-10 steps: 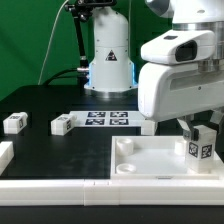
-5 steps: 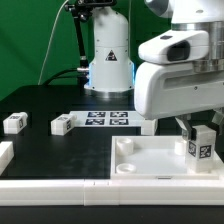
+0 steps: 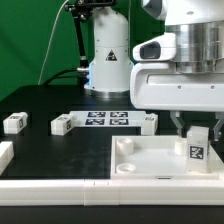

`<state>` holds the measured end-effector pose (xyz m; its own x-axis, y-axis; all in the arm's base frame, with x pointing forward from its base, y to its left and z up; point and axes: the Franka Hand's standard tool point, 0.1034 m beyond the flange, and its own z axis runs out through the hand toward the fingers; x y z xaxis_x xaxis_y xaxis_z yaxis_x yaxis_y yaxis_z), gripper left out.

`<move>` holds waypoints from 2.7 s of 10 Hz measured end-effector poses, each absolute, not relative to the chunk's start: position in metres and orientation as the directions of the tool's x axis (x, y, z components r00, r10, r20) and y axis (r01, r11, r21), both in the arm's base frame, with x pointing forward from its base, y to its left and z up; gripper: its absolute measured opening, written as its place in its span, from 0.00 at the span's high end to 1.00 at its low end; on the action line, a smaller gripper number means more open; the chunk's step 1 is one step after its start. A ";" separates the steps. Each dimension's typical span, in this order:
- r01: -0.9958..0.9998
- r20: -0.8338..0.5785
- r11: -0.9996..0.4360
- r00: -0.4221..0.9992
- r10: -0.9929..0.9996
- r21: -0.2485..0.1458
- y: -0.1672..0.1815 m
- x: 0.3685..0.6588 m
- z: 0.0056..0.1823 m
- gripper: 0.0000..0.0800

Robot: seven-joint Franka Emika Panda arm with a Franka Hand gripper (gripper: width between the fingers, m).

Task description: Assemble one leg

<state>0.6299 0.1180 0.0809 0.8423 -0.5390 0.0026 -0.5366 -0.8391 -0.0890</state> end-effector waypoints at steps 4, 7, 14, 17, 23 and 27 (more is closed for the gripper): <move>-0.762 -0.020 -0.643 0.646 -0.763 -0.081 0.120 0.629 0.080 0.64; -0.783 -0.029 -0.616 0.620 -0.784 -0.086 0.120 0.629 0.080 0.54; -0.161 0.042 -0.985 0.986 -0.164 -0.059 0.126 0.634 0.084 0.19; 0.192 0.056 -0.981 0.980 0.190 -0.030 0.125 0.633 0.081 0.19; 0.390 0.065 -0.921 0.919 0.389 -0.015 0.122 0.634 0.080 0.51; 0.250 0.062 -0.968 0.967 0.248 -0.029 0.122 0.634 0.080 0.64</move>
Offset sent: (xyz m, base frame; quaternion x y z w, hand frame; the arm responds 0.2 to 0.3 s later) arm -0.0008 0.0092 -0.0046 -0.0076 -0.0105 0.1472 0.9890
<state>0.6341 0.1219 0.0804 0.9669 0.2475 0.0624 0.2496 -0.9679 -0.0288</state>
